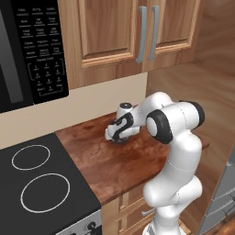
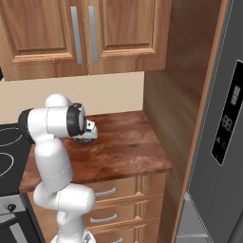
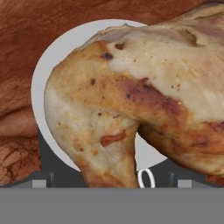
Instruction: Take the chicken drumstick from the fridge and place it on the digital scale on the counter by the fridge. Wait a few seconds for a reading, then move it to the plate on the dining counter.
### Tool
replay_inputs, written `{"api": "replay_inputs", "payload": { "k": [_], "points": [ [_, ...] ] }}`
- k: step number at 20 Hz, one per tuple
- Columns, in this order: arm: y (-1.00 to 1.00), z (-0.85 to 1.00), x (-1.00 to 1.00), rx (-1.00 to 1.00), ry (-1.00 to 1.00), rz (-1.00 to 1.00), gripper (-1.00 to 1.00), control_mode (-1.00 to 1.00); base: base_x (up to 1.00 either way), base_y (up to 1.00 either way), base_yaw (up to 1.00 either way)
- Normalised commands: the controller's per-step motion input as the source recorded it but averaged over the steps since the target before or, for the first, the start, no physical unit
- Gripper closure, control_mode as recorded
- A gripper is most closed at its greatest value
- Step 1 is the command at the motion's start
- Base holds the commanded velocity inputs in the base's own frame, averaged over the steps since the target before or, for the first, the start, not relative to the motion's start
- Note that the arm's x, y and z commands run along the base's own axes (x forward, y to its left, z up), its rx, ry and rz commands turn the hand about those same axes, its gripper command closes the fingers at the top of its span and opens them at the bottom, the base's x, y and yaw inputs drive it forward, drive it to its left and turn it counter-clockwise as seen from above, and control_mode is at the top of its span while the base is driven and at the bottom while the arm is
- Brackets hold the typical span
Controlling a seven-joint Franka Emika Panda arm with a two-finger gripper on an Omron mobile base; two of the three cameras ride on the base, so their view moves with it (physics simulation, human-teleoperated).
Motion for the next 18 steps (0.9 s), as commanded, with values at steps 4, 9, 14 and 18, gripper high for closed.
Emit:
{"api": "replay_inputs", "payload": {
  "k": [4, 9, 14, 18],
  "points": [
    [0.0, 0.0, 0.0, 0.0, 0.01, 0.0, 1.0, -1.0, 0.0, 0.0, 0.0],
    [0.0, 0.0, 0.0, 0.0, 0.0, 0.0, 1.0, -1.0, 0.0, 0.0, 0.0],
    [-0.01, 0.0, 0.0, 0.0, 0.0, 0.0, 1.0, -1.0, 0.0, 0.0, 0.0],
    [-0.03, 0.01, -0.05, 0.0, 0.0, 0.0, 1.0, -1.0, 0.0, 0.0, 0.0]
  ]
}}
